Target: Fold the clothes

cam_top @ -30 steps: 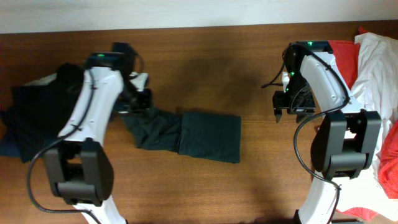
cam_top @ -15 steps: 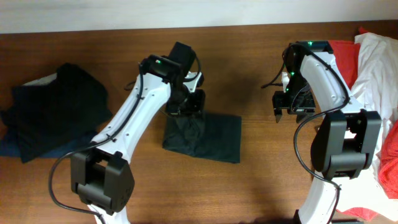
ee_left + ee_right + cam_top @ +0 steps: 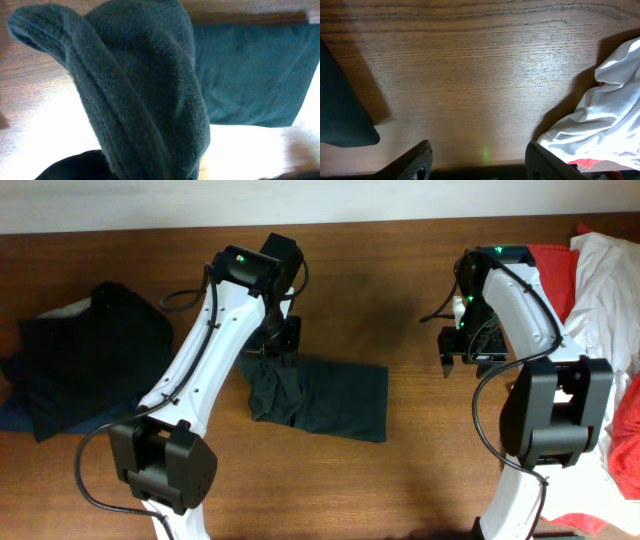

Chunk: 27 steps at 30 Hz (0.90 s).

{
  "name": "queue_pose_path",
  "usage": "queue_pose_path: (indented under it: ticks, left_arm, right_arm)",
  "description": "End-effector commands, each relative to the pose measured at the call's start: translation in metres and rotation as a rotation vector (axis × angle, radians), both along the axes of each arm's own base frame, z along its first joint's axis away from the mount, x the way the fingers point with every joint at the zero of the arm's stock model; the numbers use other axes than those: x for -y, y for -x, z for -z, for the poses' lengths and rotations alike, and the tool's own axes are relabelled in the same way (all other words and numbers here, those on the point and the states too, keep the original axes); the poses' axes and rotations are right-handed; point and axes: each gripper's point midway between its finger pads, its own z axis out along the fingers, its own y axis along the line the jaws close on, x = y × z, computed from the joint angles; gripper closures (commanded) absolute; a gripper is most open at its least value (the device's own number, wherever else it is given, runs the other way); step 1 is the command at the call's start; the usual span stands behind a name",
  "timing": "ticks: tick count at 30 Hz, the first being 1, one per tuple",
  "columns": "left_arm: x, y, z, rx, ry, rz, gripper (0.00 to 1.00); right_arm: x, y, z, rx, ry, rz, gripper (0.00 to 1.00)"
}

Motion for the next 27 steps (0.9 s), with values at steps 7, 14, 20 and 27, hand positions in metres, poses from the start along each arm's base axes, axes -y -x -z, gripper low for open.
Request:
queue_pose_path:
  ticks: [7, 14, 20, 27]
  left_arm:
    - [0.101, 0.027, 0.000, 0.029, 0.186, 0.241, 0.95]
    - [0.143, 0.031, -0.003, 0.044, 0.340, 0.346, 0.46]
    - [-0.049, -0.071, -0.053, 0.255, 0.271, -0.140, 0.41]
    - [-0.120, -0.078, -0.052, 0.247, 0.293, -0.319, 0.36]
  right_arm:
    - [0.002, -0.001, -0.013, 0.033, 0.013, -0.011, 0.37]
    - [0.002, 0.002, -0.014, 0.022, 0.013, -0.012, 0.31]
    - [-0.142, -0.009, -0.043, 0.153, -0.709, -0.243, 0.30]
    - [-0.241, -0.039, -0.001, 0.355, -0.508, -0.512, 0.25]
